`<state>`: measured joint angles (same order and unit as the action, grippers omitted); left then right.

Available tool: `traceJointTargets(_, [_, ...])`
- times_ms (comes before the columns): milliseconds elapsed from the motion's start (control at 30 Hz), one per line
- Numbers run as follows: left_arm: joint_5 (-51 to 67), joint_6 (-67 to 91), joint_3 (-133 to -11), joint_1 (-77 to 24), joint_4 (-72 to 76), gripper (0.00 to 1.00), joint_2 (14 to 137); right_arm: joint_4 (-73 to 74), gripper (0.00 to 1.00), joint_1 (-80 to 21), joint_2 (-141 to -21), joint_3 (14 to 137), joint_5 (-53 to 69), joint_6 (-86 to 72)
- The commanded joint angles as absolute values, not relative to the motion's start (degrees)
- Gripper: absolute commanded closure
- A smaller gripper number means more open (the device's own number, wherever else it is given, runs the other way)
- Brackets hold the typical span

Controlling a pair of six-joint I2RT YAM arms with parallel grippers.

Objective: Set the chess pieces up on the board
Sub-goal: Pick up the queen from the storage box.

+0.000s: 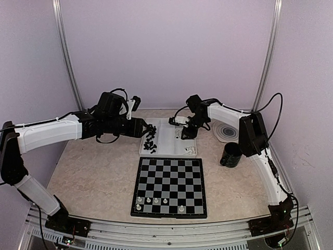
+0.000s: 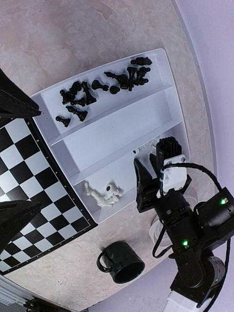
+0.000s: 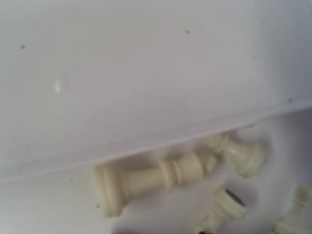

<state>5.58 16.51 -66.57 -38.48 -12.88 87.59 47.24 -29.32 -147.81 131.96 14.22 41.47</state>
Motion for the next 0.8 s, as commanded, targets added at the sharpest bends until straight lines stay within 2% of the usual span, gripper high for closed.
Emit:
traceJointTargets(0, [5.72,17.14,-65.84,-38.94,-11.36,0.43,86.13,47.59,0.6,-28.68,-147.96,130.0,11.88,35.7])
traceJointTargets(333, [5.29,16.99,-65.55,-38.94,-11.8,0.43,86.02,47.21,0.59,-28.72,-145.86,129.53,21.54,29.98])
traceJointTargets(767, [6.32,17.27,-66.18,-38.94,-11.47,0.43,87.8,41.63,0.48,-28.74,-149.54,132.51,18.93,14.0])
